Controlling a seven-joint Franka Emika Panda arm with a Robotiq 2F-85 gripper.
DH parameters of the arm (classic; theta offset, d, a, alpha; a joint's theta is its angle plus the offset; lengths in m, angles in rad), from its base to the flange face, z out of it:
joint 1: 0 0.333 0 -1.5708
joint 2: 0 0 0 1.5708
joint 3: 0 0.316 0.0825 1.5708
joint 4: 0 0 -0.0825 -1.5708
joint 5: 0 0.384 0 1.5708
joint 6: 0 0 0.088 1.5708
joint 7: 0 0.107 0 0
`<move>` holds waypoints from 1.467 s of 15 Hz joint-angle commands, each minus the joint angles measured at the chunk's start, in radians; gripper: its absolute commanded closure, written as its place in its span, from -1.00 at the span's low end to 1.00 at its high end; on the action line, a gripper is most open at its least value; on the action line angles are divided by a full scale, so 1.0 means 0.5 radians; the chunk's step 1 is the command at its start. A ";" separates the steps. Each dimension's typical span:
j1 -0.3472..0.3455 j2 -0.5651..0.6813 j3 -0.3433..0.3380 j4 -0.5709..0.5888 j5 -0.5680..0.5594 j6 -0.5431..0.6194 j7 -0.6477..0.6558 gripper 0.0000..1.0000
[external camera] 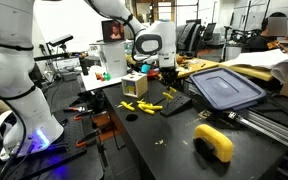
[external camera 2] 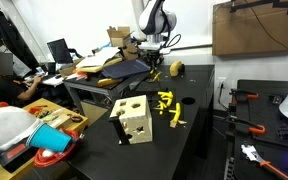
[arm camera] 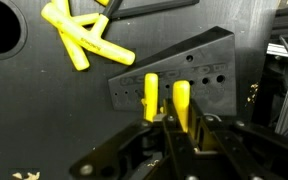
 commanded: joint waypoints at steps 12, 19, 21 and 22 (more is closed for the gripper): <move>0.017 -0.070 -0.030 -0.049 -0.019 0.133 -0.012 0.92; -0.003 -0.056 0.006 -0.043 0.032 0.167 -0.045 0.92; -0.002 -0.053 0.010 -0.040 0.034 0.163 -0.045 0.92; -0.002 -0.050 0.012 -0.038 0.034 0.163 -0.046 0.92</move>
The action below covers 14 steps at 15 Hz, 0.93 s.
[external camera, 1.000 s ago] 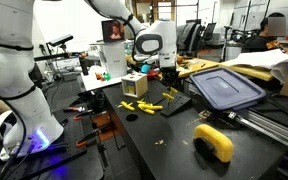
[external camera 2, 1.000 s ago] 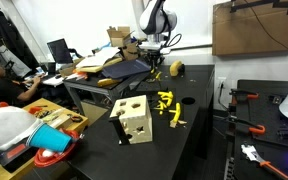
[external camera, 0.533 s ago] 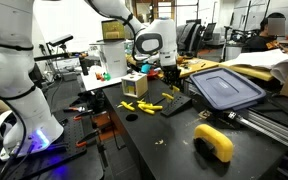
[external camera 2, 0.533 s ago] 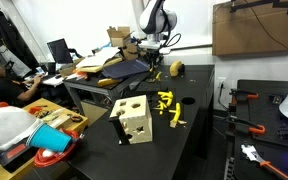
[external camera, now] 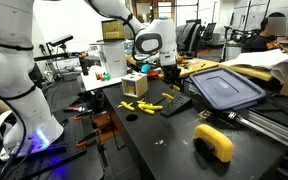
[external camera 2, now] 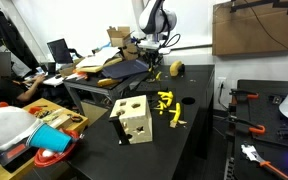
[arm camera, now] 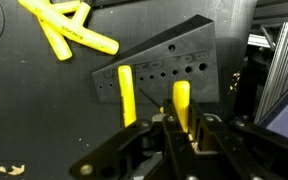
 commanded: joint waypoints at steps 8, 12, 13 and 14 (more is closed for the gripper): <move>-0.004 -0.018 0.026 -0.039 0.044 0.012 -0.042 0.92; -0.004 -0.006 0.025 -0.041 0.043 0.012 -0.041 0.92; -0.005 -0.002 0.025 -0.041 0.044 0.012 -0.041 0.92; -0.006 0.003 0.024 -0.040 0.044 0.010 -0.040 0.92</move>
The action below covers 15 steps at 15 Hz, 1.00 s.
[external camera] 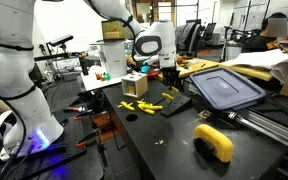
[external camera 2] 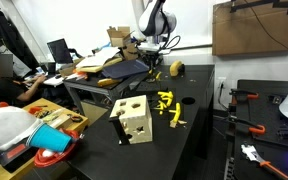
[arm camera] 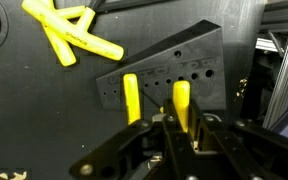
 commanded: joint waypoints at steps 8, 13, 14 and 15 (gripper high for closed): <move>-0.002 -0.006 0.004 -0.029 0.038 0.007 -0.033 0.92; -0.004 0.003 0.004 -0.027 0.038 0.006 -0.036 0.92; -0.005 0.005 0.005 -0.026 0.040 0.007 -0.038 0.92; -0.006 0.006 0.007 -0.027 0.041 0.016 -0.043 0.92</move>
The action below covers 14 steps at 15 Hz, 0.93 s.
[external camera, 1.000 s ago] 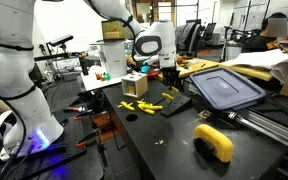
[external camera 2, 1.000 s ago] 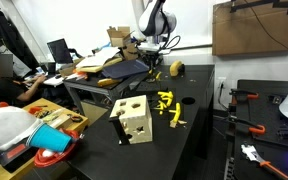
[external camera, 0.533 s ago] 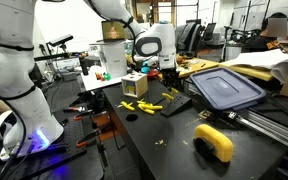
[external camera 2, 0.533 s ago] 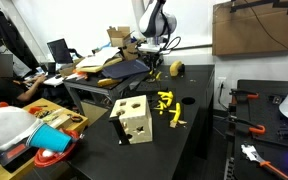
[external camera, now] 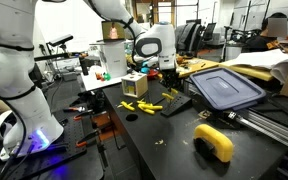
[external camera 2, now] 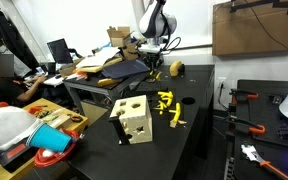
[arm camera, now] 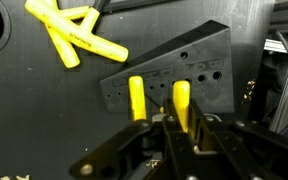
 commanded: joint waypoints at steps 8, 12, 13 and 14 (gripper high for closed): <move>0.012 -0.016 -0.010 -0.032 0.004 0.090 -0.041 0.92; 0.016 -0.012 -0.012 -0.047 -0.005 0.153 -0.045 0.92; 0.011 -0.011 -0.005 -0.051 0.006 0.165 -0.053 0.92; 0.007 -0.010 0.003 -0.053 0.016 0.172 -0.060 0.92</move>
